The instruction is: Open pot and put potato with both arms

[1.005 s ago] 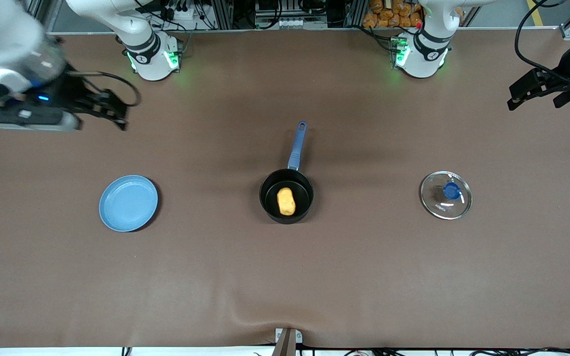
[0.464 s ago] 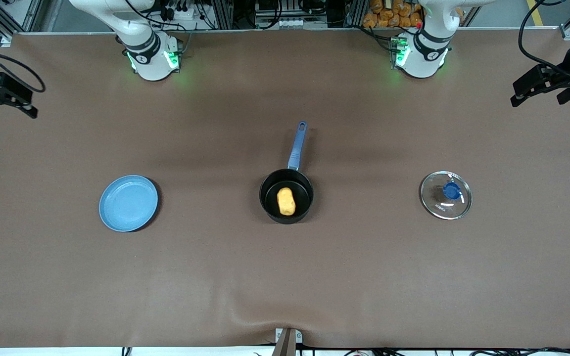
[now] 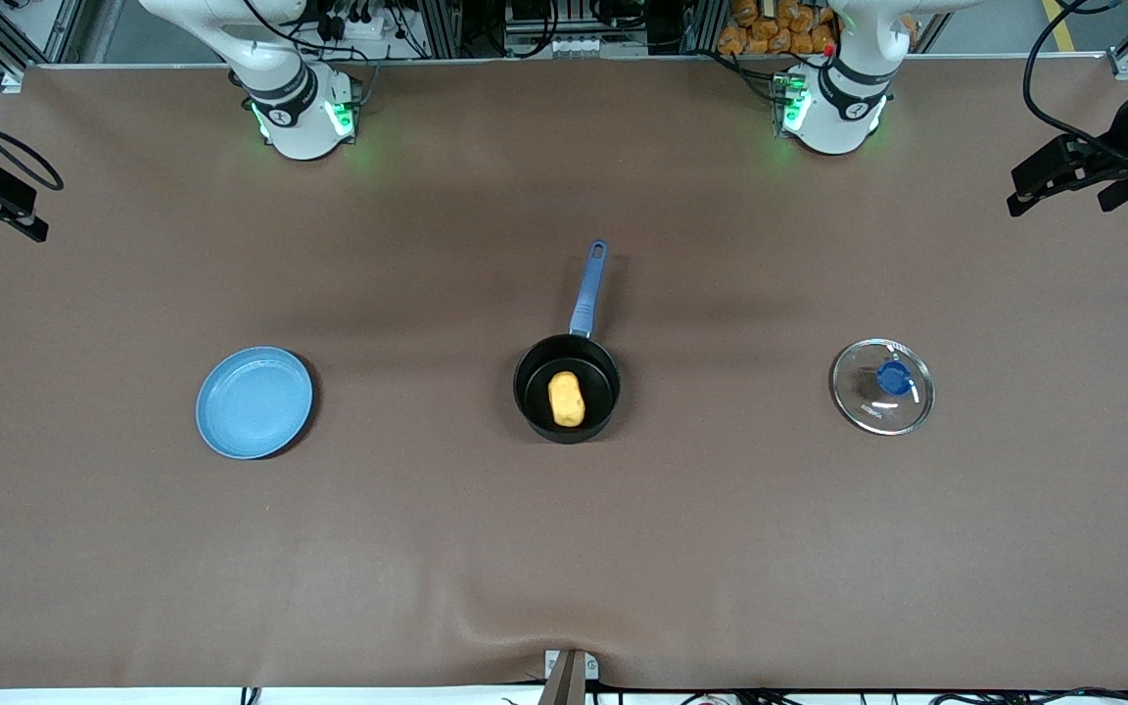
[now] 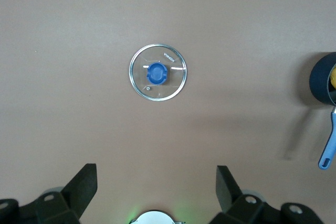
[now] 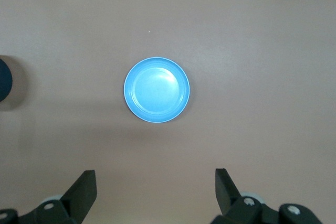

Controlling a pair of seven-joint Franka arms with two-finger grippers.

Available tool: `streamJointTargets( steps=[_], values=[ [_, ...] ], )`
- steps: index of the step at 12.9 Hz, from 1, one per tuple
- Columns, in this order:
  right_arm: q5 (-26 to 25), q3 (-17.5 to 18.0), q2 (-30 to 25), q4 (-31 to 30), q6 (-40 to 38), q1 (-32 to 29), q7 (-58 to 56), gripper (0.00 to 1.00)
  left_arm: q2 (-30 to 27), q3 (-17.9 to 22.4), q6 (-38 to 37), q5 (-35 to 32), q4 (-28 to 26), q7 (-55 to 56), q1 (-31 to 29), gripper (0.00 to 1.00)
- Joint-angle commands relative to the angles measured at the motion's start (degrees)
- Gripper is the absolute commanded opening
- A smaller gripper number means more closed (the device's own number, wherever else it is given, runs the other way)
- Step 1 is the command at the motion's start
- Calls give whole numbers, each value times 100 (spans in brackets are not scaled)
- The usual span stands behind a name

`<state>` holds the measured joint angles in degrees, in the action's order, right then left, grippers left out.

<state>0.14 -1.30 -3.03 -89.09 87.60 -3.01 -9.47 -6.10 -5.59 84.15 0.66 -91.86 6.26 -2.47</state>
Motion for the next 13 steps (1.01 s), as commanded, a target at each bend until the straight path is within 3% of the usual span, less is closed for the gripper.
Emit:
streamJointTargets(
  steps=[1,5,13],
  values=[
    [30,104,-154,-450,319,-139,-72,100,73,-30,-179,-119,186,7,-8,100],
    [30,113,-268,-828,450,-139,-55,100,73,-39,-232,-110,195,16,-8,100],
    [3,122,-233,-776,442,-112,-63,100,65,-21,-311,-119,212,7,-17,100]
  ],
)
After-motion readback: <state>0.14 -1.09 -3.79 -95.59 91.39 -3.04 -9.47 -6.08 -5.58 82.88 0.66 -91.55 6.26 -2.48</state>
